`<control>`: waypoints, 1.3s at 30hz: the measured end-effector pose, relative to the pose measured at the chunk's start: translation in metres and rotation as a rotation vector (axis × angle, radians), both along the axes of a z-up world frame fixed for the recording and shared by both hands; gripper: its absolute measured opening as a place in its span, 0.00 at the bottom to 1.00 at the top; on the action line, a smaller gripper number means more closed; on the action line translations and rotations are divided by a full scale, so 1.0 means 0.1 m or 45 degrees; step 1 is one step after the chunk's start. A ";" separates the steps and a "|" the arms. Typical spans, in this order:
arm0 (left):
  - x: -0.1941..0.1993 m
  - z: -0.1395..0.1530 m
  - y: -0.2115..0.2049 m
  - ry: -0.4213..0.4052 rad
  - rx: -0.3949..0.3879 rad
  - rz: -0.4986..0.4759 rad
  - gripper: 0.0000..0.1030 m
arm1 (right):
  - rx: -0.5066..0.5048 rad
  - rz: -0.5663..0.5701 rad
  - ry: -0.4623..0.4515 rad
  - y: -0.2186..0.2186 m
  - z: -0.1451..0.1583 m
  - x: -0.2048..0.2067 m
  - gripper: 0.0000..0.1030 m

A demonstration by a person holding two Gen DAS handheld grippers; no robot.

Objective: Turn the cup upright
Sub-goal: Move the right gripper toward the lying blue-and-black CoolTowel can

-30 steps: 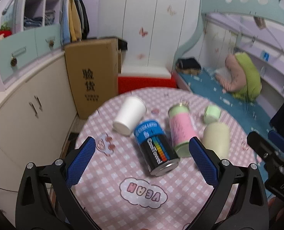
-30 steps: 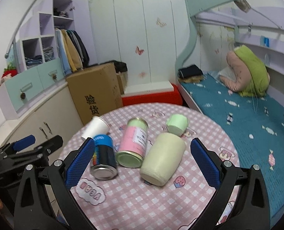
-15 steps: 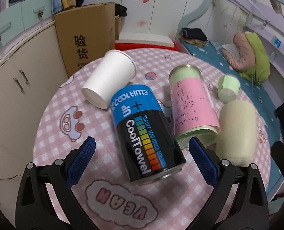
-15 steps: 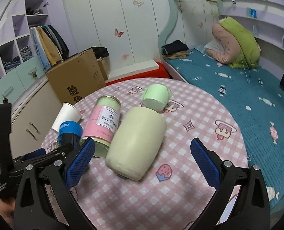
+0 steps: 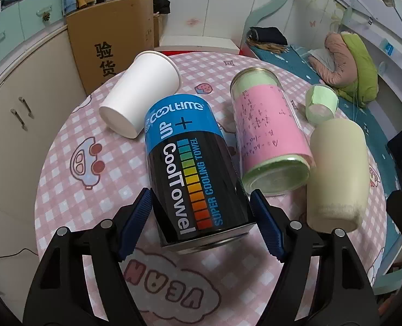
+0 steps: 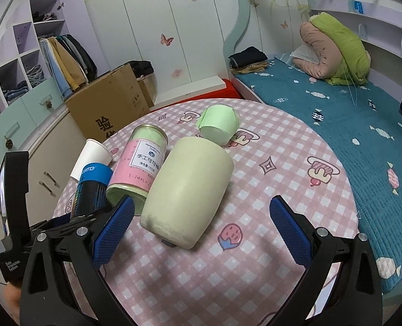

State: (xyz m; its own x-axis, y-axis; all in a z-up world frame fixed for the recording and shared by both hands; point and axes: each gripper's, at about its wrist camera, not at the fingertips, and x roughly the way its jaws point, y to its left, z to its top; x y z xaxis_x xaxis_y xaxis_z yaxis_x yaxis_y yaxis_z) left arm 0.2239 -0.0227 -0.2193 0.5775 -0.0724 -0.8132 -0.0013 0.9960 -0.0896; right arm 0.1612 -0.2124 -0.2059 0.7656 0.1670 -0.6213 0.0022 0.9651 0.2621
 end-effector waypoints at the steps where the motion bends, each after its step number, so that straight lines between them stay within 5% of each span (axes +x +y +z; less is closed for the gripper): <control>1: -0.03 0.01 0.01 0.004 -0.003 0.002 0.72 | -0.001 -0.002 -0.001 0.00 0.00 -0.01 0.94; 21: -1.02 0.08 -0.21 -0.002 -0.024 -0.129 0.72 | -0.012 0.015 0.009 0.10 0.06 -0.62 0.94; 26: -1.11 0.12 -0.19 -0.035 -0.020 -0.136 0.82 | -0.022 0.007 0.001 0.12 0.11 -0.74 0.94; 27: -1.14 0.16 -0.17 -0.061 -0.015 -0.128 0.88 | -0.024 0.005 -0.003 0.13 0.12 -0.76 0.94; 39: -1.25 0.41 0.40 -0.179 -0.050 -0.024 0.89 | -0.057 0.069 -0.027 0.46 0.32 -0.76 0.94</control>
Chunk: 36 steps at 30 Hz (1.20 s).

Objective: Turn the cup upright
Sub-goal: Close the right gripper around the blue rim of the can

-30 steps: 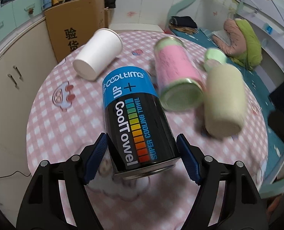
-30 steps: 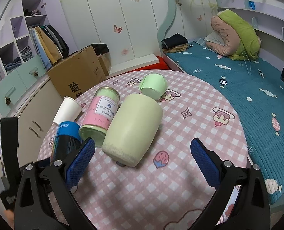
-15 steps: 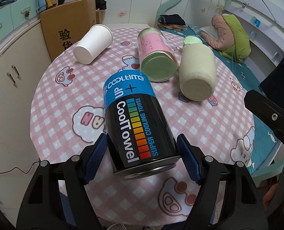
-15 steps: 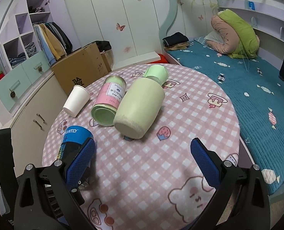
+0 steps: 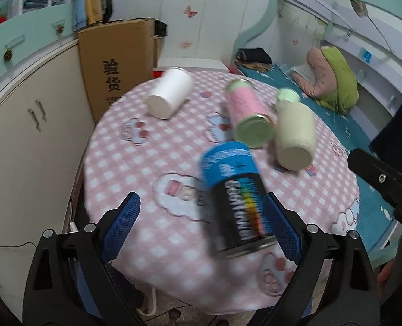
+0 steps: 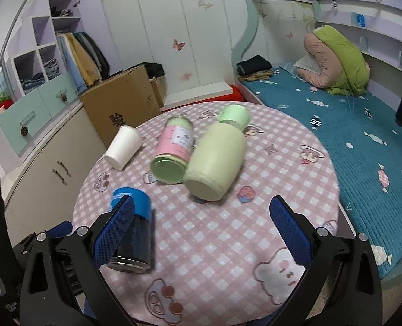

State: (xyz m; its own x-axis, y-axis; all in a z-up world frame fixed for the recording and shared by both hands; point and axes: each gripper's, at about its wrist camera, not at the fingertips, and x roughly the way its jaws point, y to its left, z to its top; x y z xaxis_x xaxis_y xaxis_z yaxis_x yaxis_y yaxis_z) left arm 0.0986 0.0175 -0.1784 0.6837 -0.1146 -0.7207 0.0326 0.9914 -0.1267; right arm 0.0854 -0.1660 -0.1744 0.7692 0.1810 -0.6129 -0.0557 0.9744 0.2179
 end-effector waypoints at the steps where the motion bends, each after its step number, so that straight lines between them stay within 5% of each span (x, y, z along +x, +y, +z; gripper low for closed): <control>1: -0.01 0.01 0.09 0.000 -0.010 0.025 0.89 | -0.001 0.011 0.010 0.05 -0.01 0.03 0.94; 8: 0.06 0.00 0.67 -0.013 0.017 0.180 0.90 | 0.052 0.158 0.181 0.52 -0.27 0.32 0.94; 20: 0.21 -0.20 0.90 0.051 0.012 0.149 0.90 | 0.126 0.289 0.437 0.94 -0.64 0.78 0.93; 29: 0.30 -0.20 0.97 0.058 -0.004 0.153 0.90 | 0.099 0.334 0.456 1.00 -0.62 0.90 0.62; 36: 0.32 -0.15 0.93 0.043 -0.026 0.134 0.90 | 0.018 0.333 0.337 1.00 -0.42 0.83 0.62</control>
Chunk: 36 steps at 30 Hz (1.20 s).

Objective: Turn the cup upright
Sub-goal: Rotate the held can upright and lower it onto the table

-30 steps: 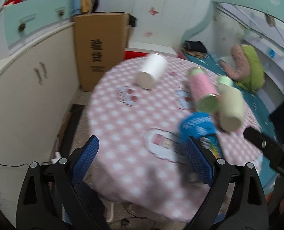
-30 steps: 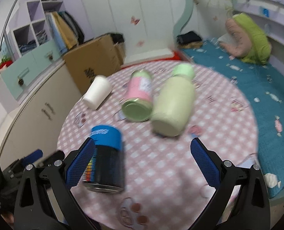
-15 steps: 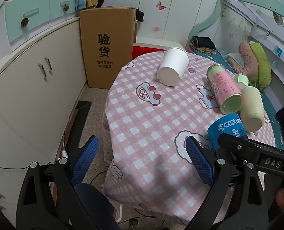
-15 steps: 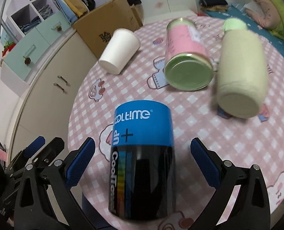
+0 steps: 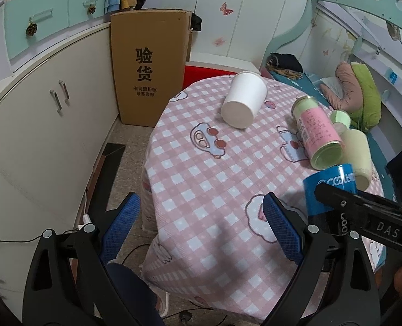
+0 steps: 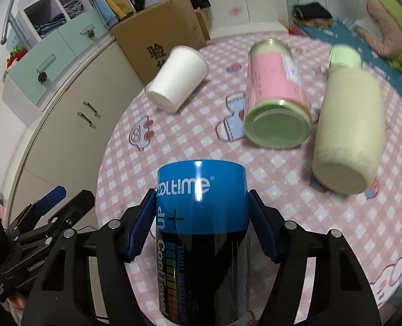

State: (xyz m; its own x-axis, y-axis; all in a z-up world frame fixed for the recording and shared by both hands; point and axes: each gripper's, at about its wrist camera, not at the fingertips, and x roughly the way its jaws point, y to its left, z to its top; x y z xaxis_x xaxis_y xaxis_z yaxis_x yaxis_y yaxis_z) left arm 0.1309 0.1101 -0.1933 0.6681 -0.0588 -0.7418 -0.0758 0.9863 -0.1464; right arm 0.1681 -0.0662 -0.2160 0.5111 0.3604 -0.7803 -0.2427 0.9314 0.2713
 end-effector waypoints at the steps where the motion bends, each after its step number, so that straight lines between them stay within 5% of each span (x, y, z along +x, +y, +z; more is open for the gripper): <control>1: 0.00 0.01 -0.01 -0.003 0.000 -0.002 0.90 | -0.007 -0.002 -0.019 0.00 0.03 -0.01 0.62; 12: -0.05 0.15 -0.13 -0.044 -0.001 -0.027 0.90 | -0.068 -0.015 -0.216 -0.04 0.29 -0.16 0.62; 26: -0.25 0.27 -0.19 -0.075 0.031 -0.021 0.90 | -0.053 -0.004 -0.249 -0.05 0.26 -0.45 0.63; 30: -0.34 0.32 -0.19 -0.086 0.026 -0.017 0.90 | -0.036 -0.007 -0.302 -0.07 0.37 -0.58 0.74; 36: -0.55 0.49 -0.24 -0.146 0.035 -0.014 0.90 | -0.015 -0.008 -0.382 -0.12 0.58 -0.83 0.74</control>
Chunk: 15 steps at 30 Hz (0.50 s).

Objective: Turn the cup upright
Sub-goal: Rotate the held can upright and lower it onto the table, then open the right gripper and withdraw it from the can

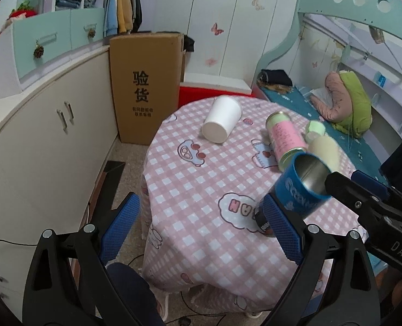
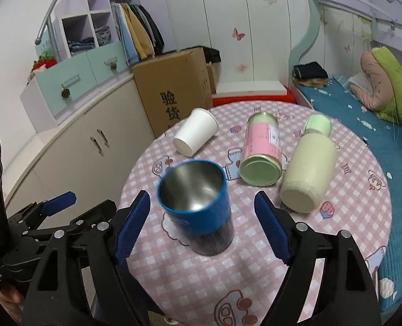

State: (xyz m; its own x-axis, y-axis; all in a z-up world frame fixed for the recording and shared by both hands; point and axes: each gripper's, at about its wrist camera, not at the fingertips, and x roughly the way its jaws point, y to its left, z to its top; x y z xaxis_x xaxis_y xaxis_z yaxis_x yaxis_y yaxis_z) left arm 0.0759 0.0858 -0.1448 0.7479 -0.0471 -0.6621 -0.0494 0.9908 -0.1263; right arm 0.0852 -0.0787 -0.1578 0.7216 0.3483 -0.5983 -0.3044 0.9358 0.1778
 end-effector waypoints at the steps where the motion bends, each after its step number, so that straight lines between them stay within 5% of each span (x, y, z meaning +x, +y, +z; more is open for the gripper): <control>1: -0.04 0.04 -0.01 -0.014 0.001 -0.002 0.90 | 0.004 -0.002 -0.010 -0.02 0.02 -0.04 0.74; 15: -0.71 0.72 -0.40 -0.291 0.081 -0.032 0.94 | -0.038 -0.102 -0.304 -0.34 0.64 -0.86 0.83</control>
State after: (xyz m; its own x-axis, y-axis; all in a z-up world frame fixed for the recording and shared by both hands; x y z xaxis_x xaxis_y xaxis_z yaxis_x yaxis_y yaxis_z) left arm 0.0054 0.0463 -0.0729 0.8779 -0.0312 -0.4779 -0.0020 0.9976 -0.0688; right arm -0.0010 -0.1126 -0.0939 0.8684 0.2693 -0.4164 -0.2592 0.9624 0.0818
